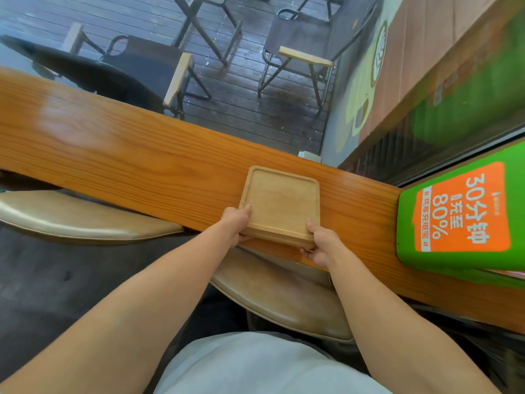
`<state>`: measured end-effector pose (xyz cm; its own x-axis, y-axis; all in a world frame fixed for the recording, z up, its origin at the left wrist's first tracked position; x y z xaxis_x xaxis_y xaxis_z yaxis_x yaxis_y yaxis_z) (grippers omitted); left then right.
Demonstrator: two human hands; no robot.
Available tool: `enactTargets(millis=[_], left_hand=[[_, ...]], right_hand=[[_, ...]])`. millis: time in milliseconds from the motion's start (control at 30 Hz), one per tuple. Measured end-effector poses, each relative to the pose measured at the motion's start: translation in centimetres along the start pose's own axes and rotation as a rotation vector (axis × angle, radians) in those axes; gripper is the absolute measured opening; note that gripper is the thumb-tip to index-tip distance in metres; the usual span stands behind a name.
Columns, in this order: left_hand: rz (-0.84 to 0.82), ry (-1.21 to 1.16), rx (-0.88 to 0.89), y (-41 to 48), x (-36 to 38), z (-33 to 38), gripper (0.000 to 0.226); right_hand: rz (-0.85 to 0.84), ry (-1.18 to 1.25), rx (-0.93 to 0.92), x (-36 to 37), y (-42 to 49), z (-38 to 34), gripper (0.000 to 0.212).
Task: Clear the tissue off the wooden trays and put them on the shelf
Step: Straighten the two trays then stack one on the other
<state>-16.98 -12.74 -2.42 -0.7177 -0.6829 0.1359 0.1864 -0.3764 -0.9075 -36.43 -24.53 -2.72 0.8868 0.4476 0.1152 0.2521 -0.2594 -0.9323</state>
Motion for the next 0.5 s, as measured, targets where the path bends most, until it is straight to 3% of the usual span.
enactTargets(millis=[500], left_hand=[[-0.088, -0.147, 0.050, -2.4, 1.4, -3.5, 0.047]], right_hand=[[-0.046, 0.043, -0.006, -1.9, -1.9, 1.7, 0.024]])
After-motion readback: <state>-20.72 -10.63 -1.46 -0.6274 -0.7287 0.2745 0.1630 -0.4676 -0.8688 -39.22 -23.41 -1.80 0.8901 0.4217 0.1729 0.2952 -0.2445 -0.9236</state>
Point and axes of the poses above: each hand's wrist, its own y-axis towards the middle knuckle, its own x-axis out of the palm, z = x × y, the point moved 7 cm from there along y, towards the middle knuckle, and after that the axes turned 12 degrees about -z, right-handed, at the moved point
